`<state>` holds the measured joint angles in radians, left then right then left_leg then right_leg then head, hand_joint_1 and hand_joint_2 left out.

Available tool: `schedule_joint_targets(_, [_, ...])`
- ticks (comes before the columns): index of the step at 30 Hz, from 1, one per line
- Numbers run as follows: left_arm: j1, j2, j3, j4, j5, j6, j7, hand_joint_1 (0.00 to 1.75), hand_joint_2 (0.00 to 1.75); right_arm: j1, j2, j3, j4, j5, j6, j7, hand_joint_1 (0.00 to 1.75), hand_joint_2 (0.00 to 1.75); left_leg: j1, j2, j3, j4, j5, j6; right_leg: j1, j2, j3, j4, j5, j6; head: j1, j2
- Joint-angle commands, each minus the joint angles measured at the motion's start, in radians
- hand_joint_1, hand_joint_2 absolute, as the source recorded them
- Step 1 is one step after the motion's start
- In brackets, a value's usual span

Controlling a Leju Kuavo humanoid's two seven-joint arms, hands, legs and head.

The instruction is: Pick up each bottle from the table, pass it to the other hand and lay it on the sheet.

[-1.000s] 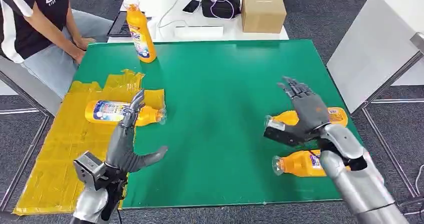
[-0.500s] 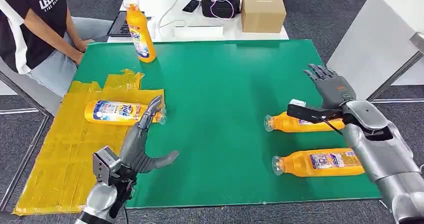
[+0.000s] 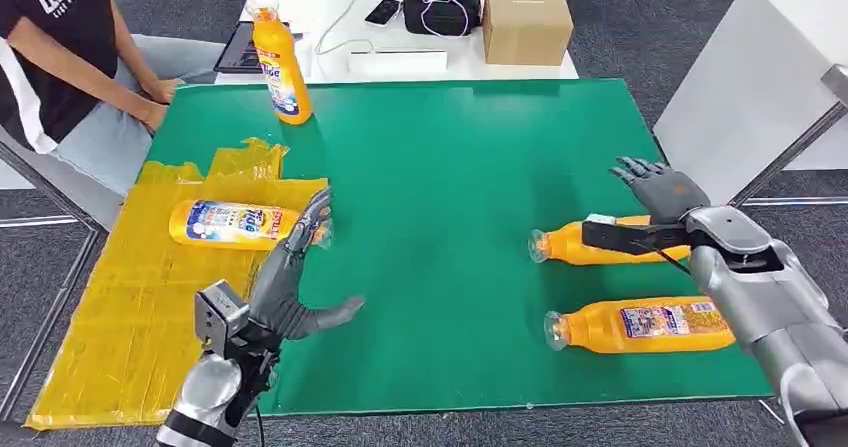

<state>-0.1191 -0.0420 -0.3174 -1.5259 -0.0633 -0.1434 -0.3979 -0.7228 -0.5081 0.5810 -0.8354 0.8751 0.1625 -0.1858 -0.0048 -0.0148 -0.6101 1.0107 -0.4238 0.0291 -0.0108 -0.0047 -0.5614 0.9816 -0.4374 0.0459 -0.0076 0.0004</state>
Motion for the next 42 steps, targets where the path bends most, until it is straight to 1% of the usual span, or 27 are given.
schedule_joint_targets(1, [-0.067,0.007,-0.023,0.095,0.026,-0.003,0.0,0.0,1.75,-0.103,-0.004,0.094,0.198,-0.048,0.047,-0.036,0.0,1.75,0.001,0.001,0.003,0.0,0.0,-0.002,0.001,0.0,0.003,-0.001,0.0,-0.001,0.0,0.0])
schedule_joint_targets(6, [-0.073,0.006,-0.027,0.102,0.03,-0.003,-0.001,0.0,1.75,-0.108,-0.009,0.104,0.217,-0.065,0.058,-0.043,0.0,1.75,0.001,0.0,0.002,0.0,0.0,-0.001,0.001,0.0,0.003,-0.001,0.0,-0.001,0.0,0.0])
schedule_joint_targets(8, [-0.077,0.006,-0.03,0.109,0.034,-0.003,-0.002,0.0,1.75,-0.114,-0.011,0.11,0.232,-0.082,0.08,-0.045,0.0,1.75,0.0,0.001,0.001,0.0,0.0,-0.001,0.0,0.0,0.002,0.0,0.0,-0.001,0.0,0.0])
schedule_joint_targets(9, [-0.081,0.008,-0.033,0.114,0.039,-0.003,-0.003,0.0,1.75,-0.12,-0.019,0.122,0.242,-0.095,0.092,-0.046,0.0,1.75,0.001,0.002,0.004,0.001,-0.002,-0.002,0.001,0.001,0.005,0.0,-0.001,-0.002,0.0,0.0])
schedule_joint_targets(10, [-0.084,0.007,-0.034,0.118,0.041,-0.003,-0.004,0.0,1.75,-0.123,-0.024,0.128,0.247,-0.097,0.093,-0.046,0.0,1.75,0.0,0.001,0.001,0.0,0.0,-0.001,0.0,0.0,0.002,0.0,0.0,-0.001,0.0,0.0])
schedule_joint_targets(11, [-0.085,0.007,-0.034,0.119,0.042,-0.003,-0.004,0.0,1.75,-0.124,-0.027,0.13,0.254,-0.101,0.096,-0.047,0.0,1.75,0.001,0.002,0.003,0.001,-0.001,-0.002,0.001,0.001,0.004,0.0,-0.001,-0.002,0.0,0.0])
schedule_joint_targets(14, [-0.089,0.004,-0.036,0.126,0.046,-0.003,-0.005,0.0,1.75,-0.121,-0.031,0.136,0.269,-0.104,0.093,-0.047,0.0,1.75,0.0,0.0,0.001,0.0,0.0,-0.001,0.0,-0.001,0.001,0.0,0.0,-0.001,0.0,0.0])
schedule_joint_targets(16, [-0.09,0.004,-0.037,0.127,0.046,-0.003,-0.005,0.0,1.75,-0.119,-0.029,0.138,0.272,-0.103,0.091,-0.047,0.0,1.75,0.001,0.001,0.003,0.001,-0.001,-0.002,0.002,0.0,0.004,-0.001,0.0,-0.002,0.0,0.0])
schedule_joint_targets(18, [-0.092,0.004,-0.039,0.132,0.051,-0.002,-0.005,0.0,1.75,-0.12,-0.016,0.142,0.302,-0.107,0.081,-0.036,0.0,1.75,0.0,0.001,0.001,0.0,0.0,-0.001,0.0,0.0,0.001,0.0,0.0,-0.001,0.0,0.0])
schedule_joint_targets(24, [-0.103,0.002,-0.045,0.145,0.058,-0.001,-0.006,0.0,1.75,-0.094,0.02,0.139,0.361,-0.109,0.047,-0.023,0.0,1.75,0.001,0.0,0.002,0.0,0.0,-0.001,0.001,0.0,0.002,-0.001,0.0,-0.001,0.0,0.0])
schedule_joint_targets(26, [-0.106,0.001,-0.045,0.153,0.059,0.0,-0.006,0.0,1.75,-0.087,0.034,0.139,0.375,-0.107,0.042,-0.018,0.0,1.75,0.002,0.002,0.004,0.0,-0.001,-0.002,0.002,0.001,0.005,-0.002,0.0,-0.002,0.0,0.0])
schedule_joint_targets(27, [-0.107,0.001,-0.046,0.155,0.06,0.0,-0.006,0.0,1.75,-0.084,0.04,0.139,0.382,-0.107,0.041,-0.016,0.0,1.75,0.001,0.001,0.002,0.0,0.0,-0.001,0.001,0.001,0.002,-0.001,0.0,-0.001,0.0,0.0])
schedule_joint_targets(29, [-0.11,0.0,-0.046,0.158,0.061,0.0,-0.006,0.0,1.75,-0.074,0.049,0.14,0.393,-0.105,0.036,-0.011,0.0,1.75,0.001,0.001,0.002,0.0,0.0,-0.001,0.001,0.001,0.002,-0.001,0.0,-0.001,0.0,0.0])
schedule_joint_targets(31, [-0.111,-0.001,-0.047,0.157,0.061,0.0,-0.006,0.0,1.75,-0.069,0.051,0.141,0.394,-0.105,0.034,-0.012,0.0,1.75,0.002,0.002,0.005,-0.001,-0.001,-0.003,0.002,0.001,0.006,-0.003,0.0,-0.002,0.0,0.0])
schedule_joint_targets(32, [-0.111,-0.001,-0.047,0.157,0.061,0.0,-0.006,0.0,1.75,-0.062,0.053,0.14,0.398,-0.104,0.03,-0.013,0.0,1.75,0.001,0.001,0.002,0.0,0.0,-0.001,0.001,0.0,0.003,-0.001,0.0,-0.001,0.0,0.0])
schedule_joint_targets(36, [-0.112,-0.001,-0.048,0.158,0.061,0.0,-0.006,0.0,1.75,-0.056,0.058,0.138,0.404,-0.102,0.024,-0.011,0.0,1.75,0.001,0.001,0.003,0.0,0.0,-0.001,0.001,0.0,0.004,-0.002,0.0,-0.001,0.001,0.0])
schedule_joint_targets(37, [-0.111,-0.001,-0.048,0.159,0.061,0.0,-0.006,0.0,1.75,-0.055,0.059,0.138,0.405,-0.102,0.023,-0.011,0.05,1.75,0.001,0.001,0.003,0.0,0.0,-0.001,0.001,0.0,0.003,-0.001,0.0,-0.001,0.0,0.0])
schedule_joint_targets(40, [-0.111,-0.001,-0.047,0.159,0.062,0.0,-0.006,0.0,1.75,-0.052,0.061,0.138,0.406,-0.101,0.021,-0.01,0.05,1.75,0.001,0.001,0.003,0.0,0.0,-0.001,0.002,0.0,0.003,-0.002,0.0,-0.001,0.0,0.0])
schedule_joint_targets(41, [-0.11,-0.001,-0.047,0.16,0.062,0.0,-0.006,0.0,1.75,-0.049,0.063,0.138,0.406,-0.1,0.017,-0.008,0.35,1.75,0.002,0.001,0.004,0.0,-0.001,-0.002,0.002,0.0,0.005,-0.002,0.0,-0.002,0.0,0.0])
schedule_joint_targets(42, [-0.109,-0.001,-0.047,0.16,0.063,0.001,-0.006,0.0,1.75,-0.045,0.065,0.136,0.406,-0.1,0.011,-0.007,0.7,1.75,0.001,0.001,0.002,0.0,0.0,-0.001,0.001,0.0,0.003,-0.001,0.0,-0.001,0.0,0.0])
